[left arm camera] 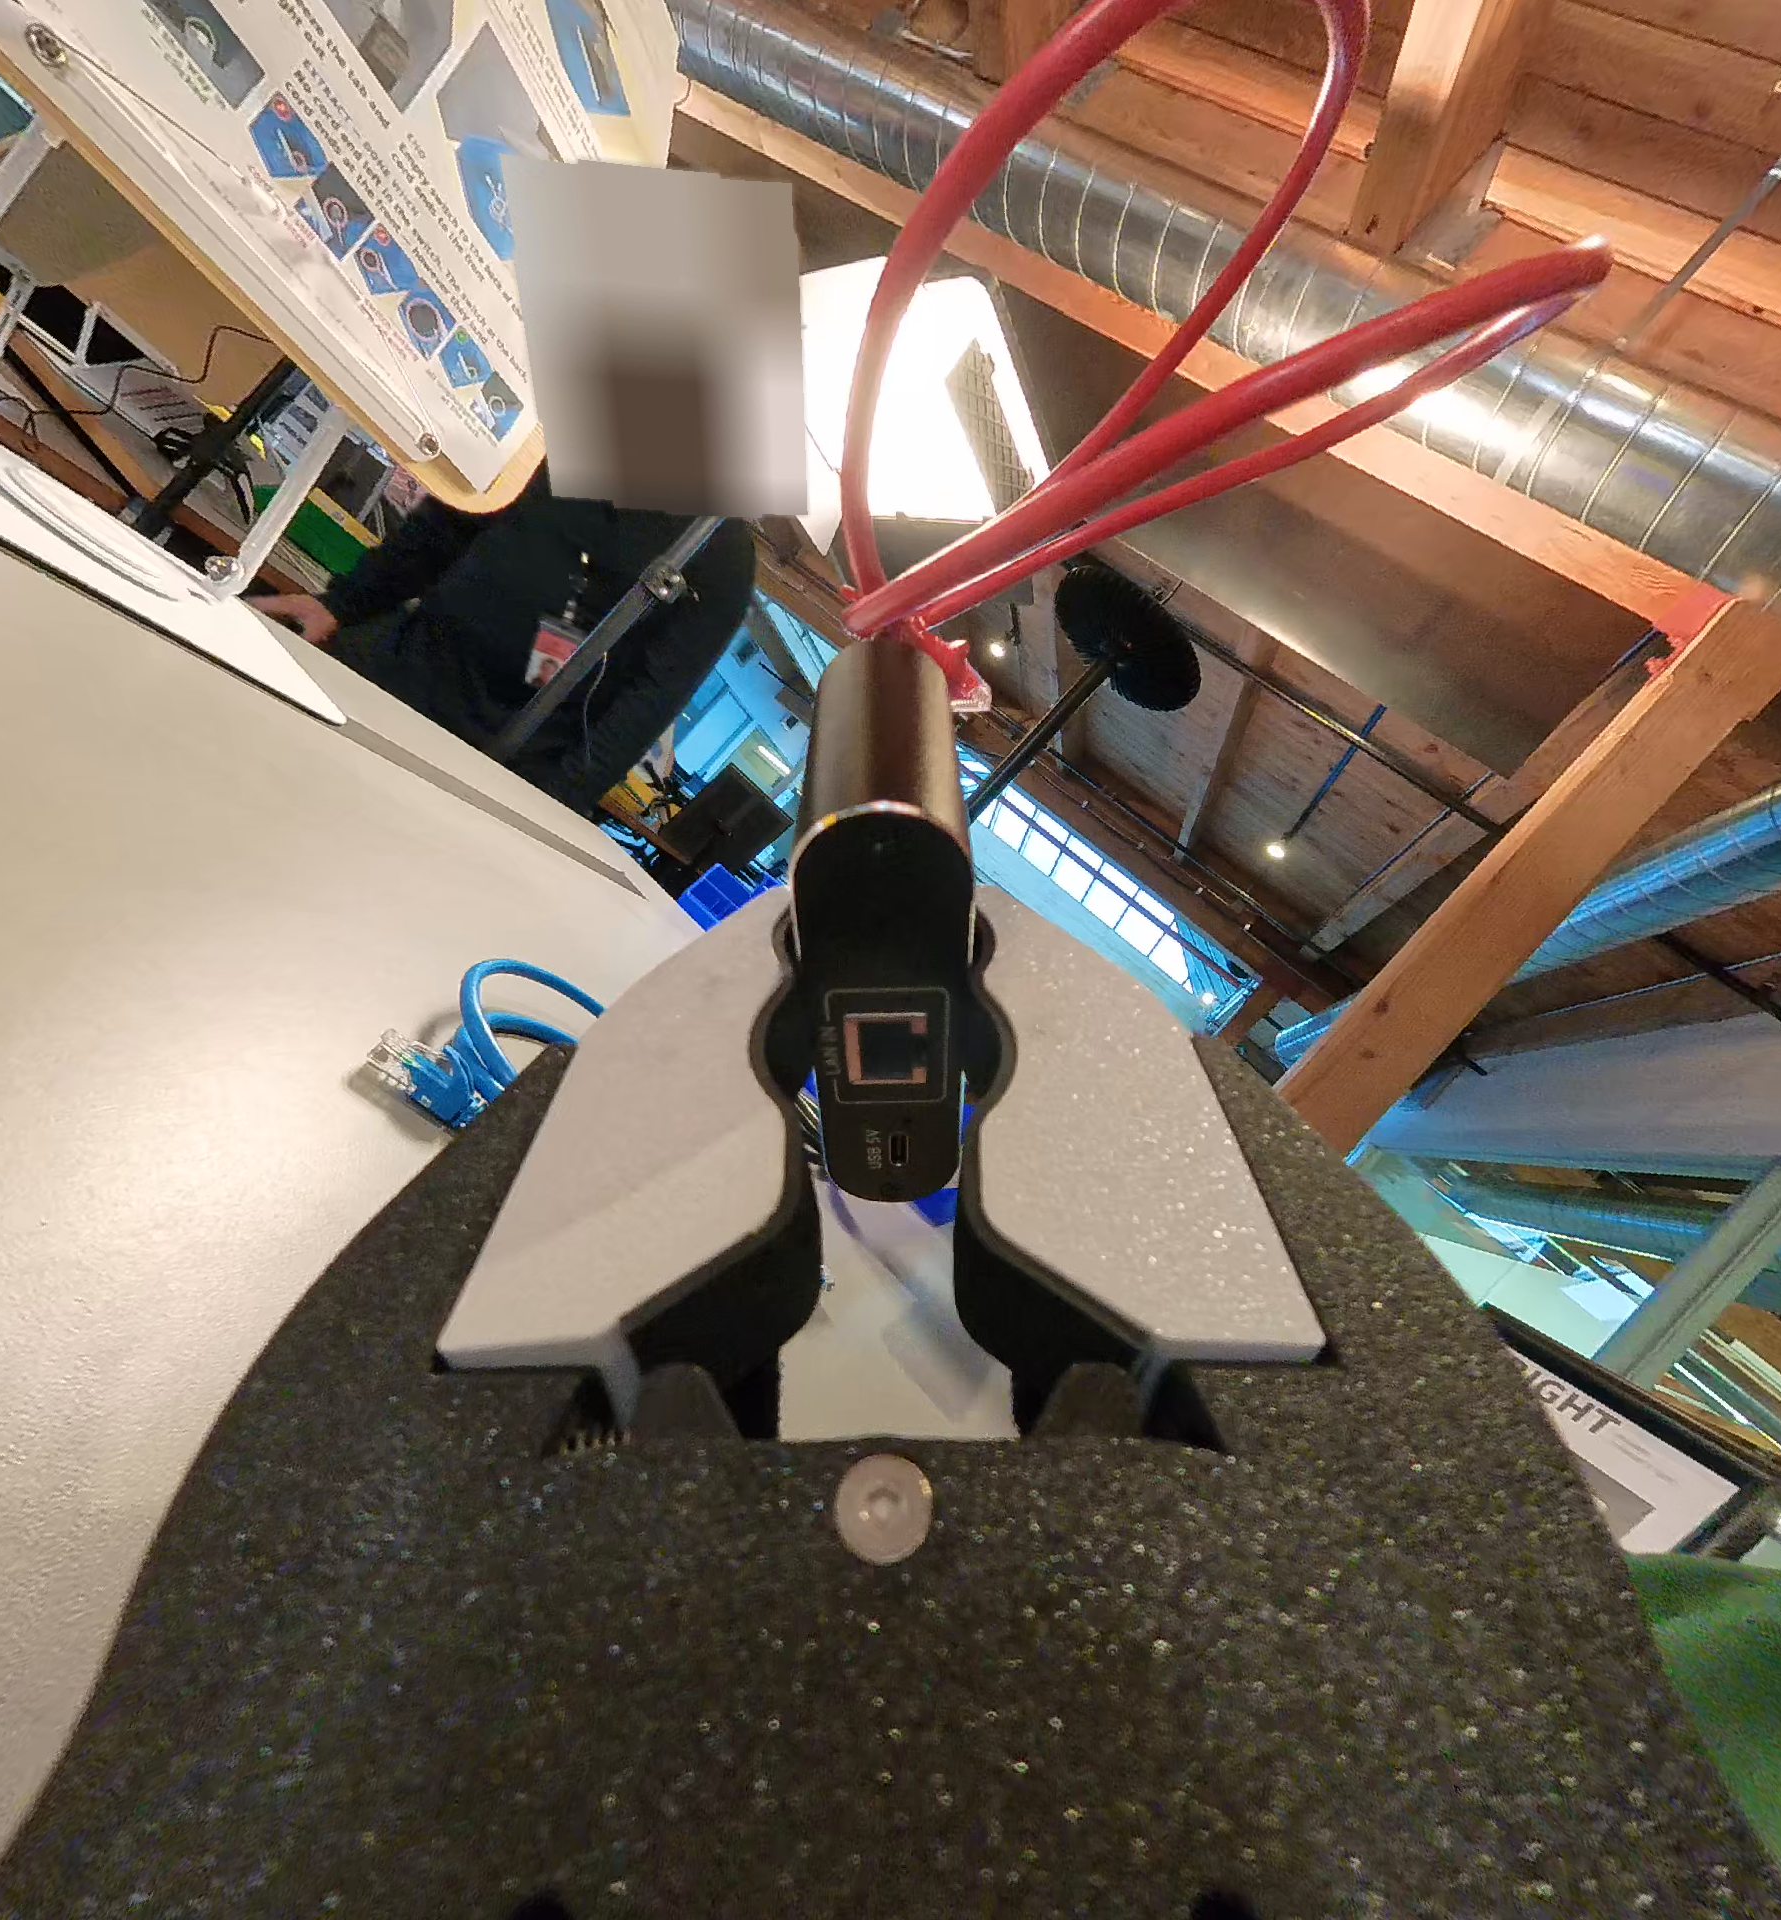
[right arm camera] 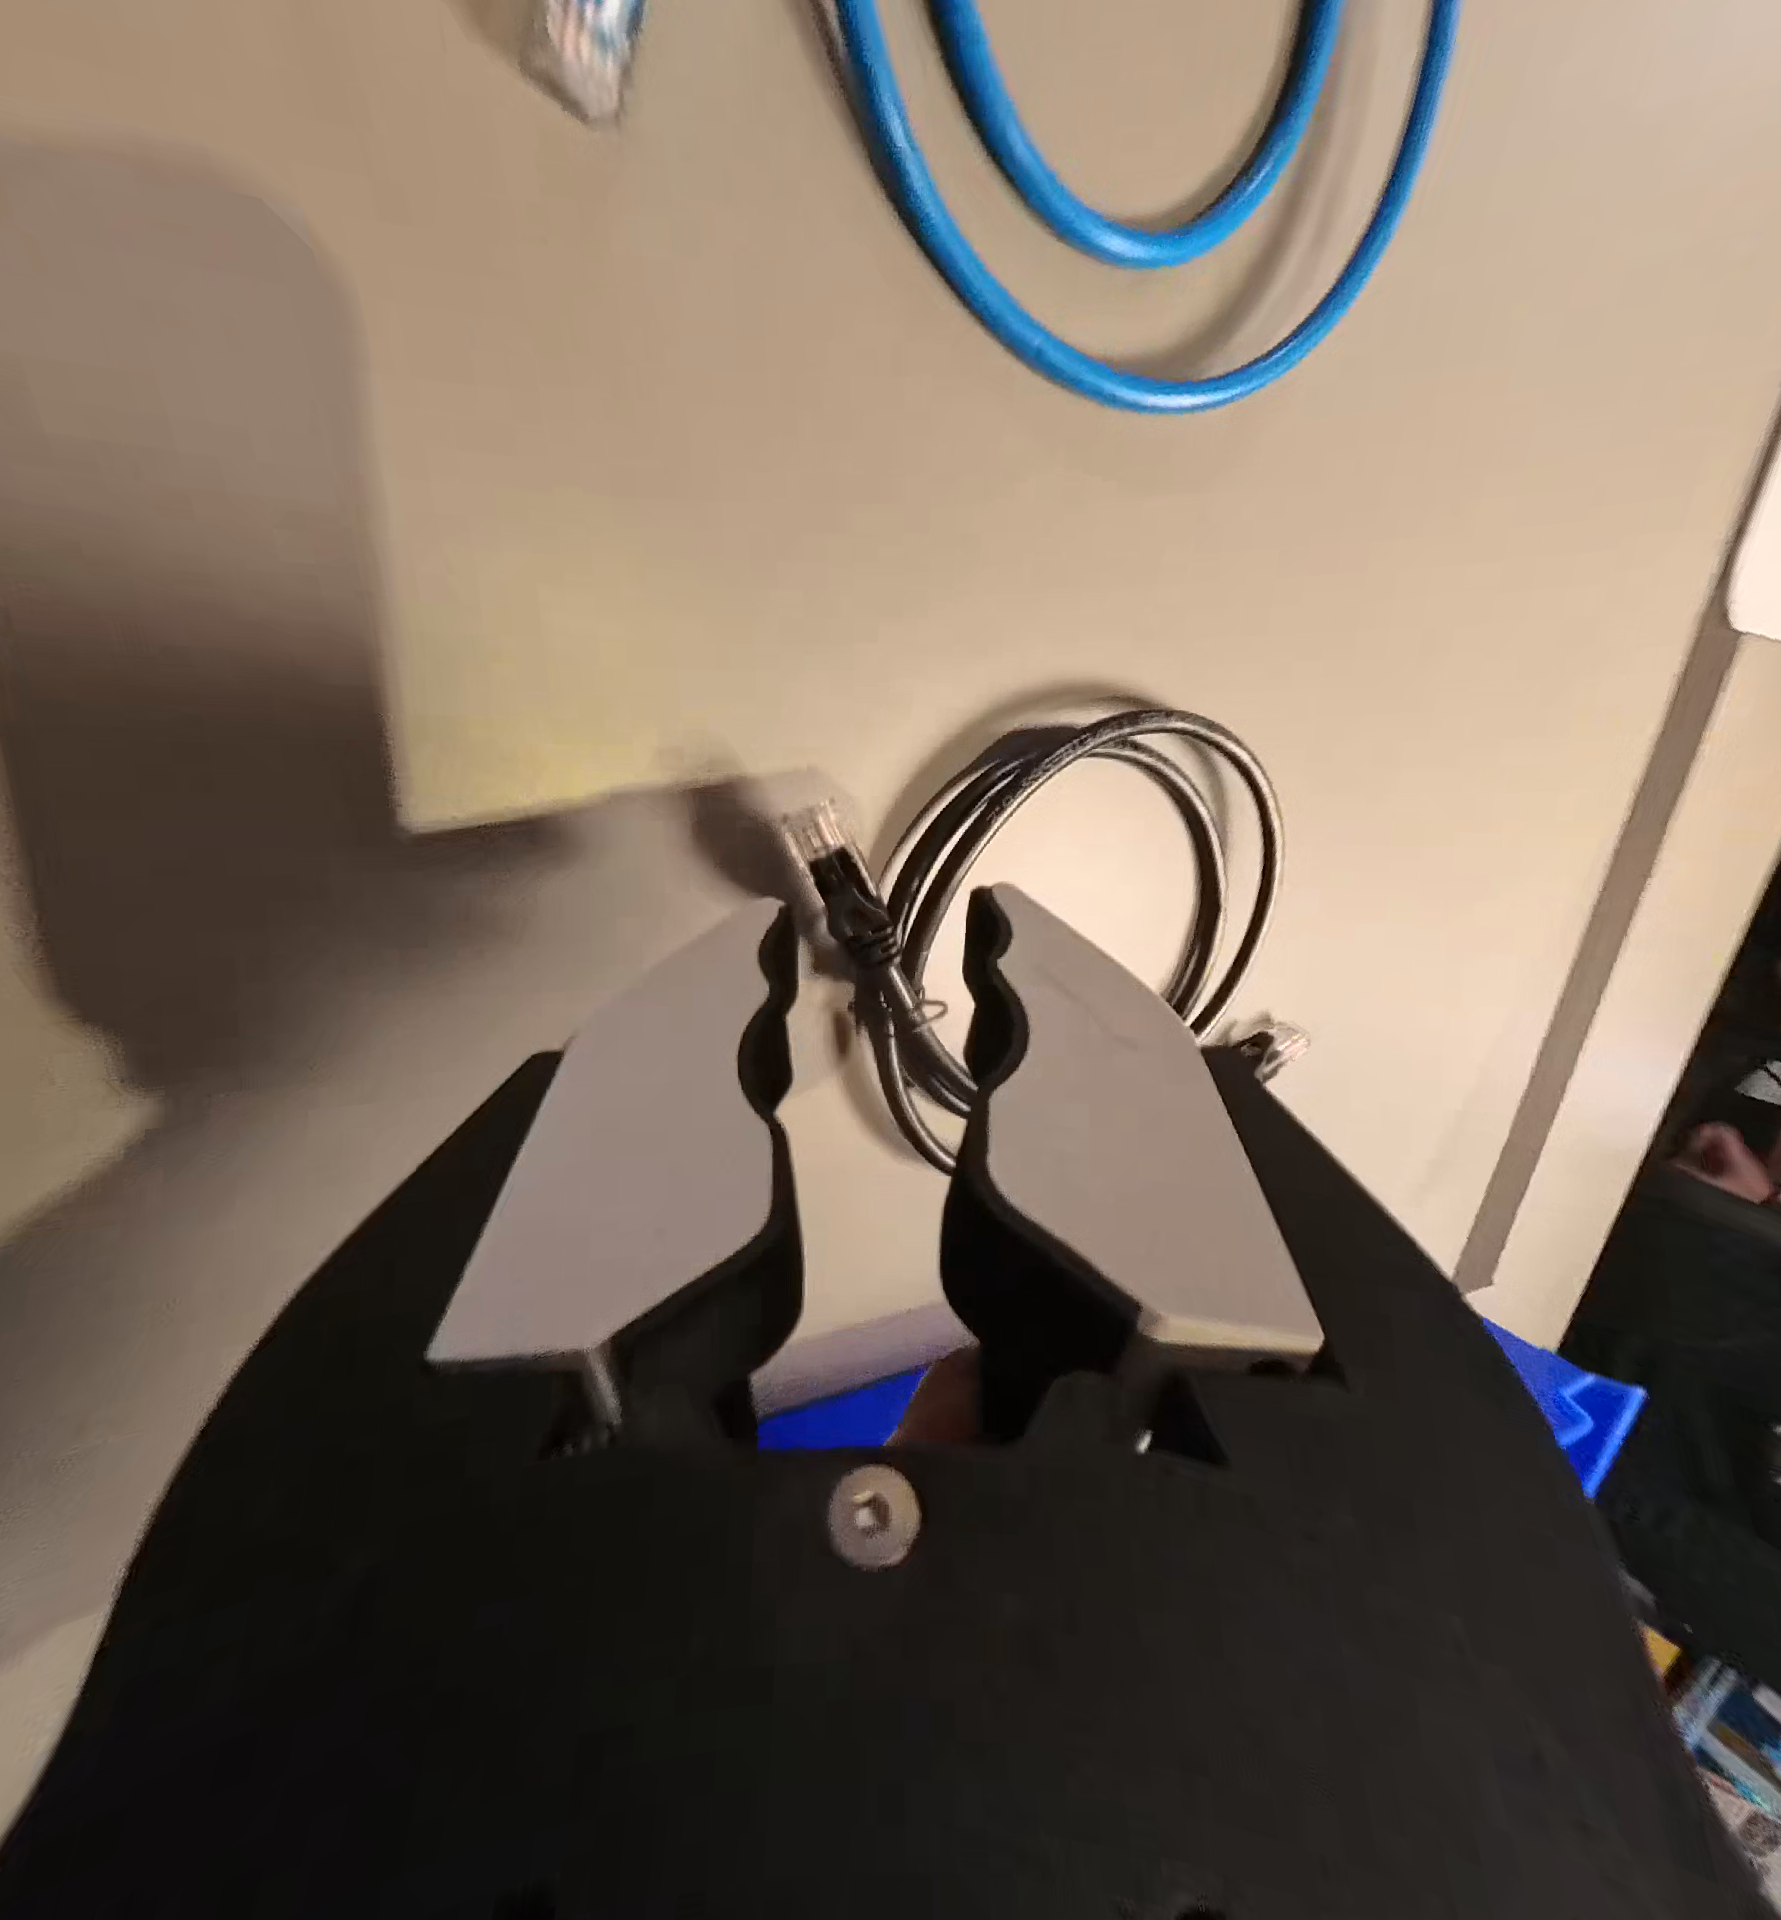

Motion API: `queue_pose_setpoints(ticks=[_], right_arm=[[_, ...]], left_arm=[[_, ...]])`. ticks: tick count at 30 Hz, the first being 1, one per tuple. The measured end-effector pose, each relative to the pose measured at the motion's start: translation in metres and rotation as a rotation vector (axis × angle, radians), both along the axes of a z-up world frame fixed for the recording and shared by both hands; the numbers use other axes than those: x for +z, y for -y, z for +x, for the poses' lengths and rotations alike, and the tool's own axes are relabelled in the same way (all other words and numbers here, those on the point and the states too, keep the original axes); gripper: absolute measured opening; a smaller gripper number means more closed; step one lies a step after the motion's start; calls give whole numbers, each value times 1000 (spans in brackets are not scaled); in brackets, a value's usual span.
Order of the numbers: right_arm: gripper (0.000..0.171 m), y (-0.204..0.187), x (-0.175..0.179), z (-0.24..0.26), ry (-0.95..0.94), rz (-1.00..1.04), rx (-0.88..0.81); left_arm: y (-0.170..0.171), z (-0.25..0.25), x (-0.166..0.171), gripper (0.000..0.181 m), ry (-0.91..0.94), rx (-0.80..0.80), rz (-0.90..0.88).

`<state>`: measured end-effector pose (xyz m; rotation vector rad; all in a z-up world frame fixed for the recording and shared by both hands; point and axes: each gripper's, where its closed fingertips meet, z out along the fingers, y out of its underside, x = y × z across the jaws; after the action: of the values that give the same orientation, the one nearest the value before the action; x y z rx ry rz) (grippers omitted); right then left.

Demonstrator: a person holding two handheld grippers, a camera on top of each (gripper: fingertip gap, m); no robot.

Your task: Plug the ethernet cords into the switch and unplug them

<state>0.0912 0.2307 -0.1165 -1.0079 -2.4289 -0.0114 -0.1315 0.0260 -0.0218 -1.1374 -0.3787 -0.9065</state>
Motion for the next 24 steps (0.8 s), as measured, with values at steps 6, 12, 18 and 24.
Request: queue_pose_setpoints(ticks=[6,12,18,24], right_arm=[[23,-17,-30,1,110,36,28],[13,-21,-28,-18,-94,119,16],[12,22,3,-69,-533,178,-29],[12,97,56,-116,-830,226,-5]], left_arm=[[2,3,1,26,-4,-8,6],[-2,12,-3,26,-50,-28,-35],[-14,23,-13,26,-145,-25,-143],[-21,40,-20,26,-191,-114,-209]])
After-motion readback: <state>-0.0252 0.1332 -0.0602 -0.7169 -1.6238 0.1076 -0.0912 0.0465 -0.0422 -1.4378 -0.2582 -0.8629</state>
